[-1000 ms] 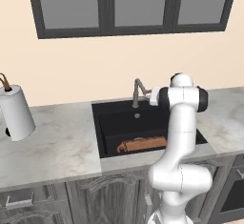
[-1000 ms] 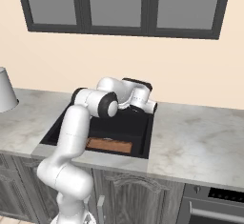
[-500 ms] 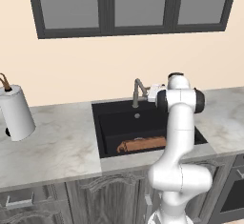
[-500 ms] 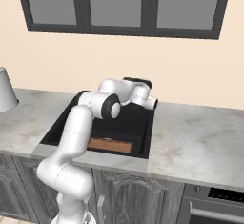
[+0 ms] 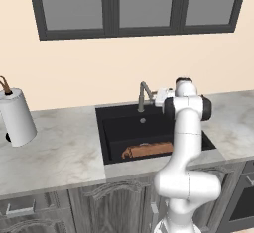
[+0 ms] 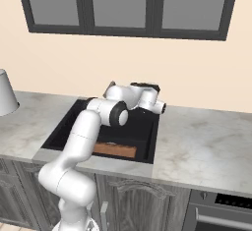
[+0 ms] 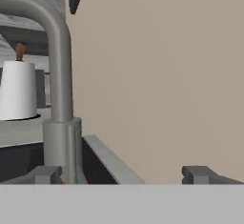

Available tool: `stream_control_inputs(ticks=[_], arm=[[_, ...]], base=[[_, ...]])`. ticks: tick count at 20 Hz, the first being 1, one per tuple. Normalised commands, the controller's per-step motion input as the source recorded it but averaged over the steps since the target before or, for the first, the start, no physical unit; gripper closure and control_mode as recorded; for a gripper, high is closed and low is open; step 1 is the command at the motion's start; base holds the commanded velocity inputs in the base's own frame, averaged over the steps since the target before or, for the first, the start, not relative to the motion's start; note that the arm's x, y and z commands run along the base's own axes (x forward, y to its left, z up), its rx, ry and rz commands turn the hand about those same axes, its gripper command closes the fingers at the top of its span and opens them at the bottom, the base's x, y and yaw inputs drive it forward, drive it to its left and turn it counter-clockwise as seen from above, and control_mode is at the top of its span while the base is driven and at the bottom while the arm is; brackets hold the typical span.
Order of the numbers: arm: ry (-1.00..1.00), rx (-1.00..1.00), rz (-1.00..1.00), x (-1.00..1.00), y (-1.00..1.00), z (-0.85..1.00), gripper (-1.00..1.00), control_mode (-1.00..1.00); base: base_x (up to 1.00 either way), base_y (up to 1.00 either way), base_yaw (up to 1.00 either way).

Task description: Turn on the sink faucet with hot water and rinse the cutting board for ten seconds, then turn off the faucet. Push the cutting board to reach the water if necessary.

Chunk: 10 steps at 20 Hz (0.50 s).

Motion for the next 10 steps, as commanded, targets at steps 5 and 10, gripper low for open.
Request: stream_control_inputs(ticks=[5,10], arm=[[0.00,0.00,0.00,0.00,0.00,-0.09,-1.00,-1.00],[0.00,0.00,0.00,0.03,0.00,-0.01,-1.00,-1.00]], base=[[0.00,0.00,0.00],[0.00,0.00,0.00]])
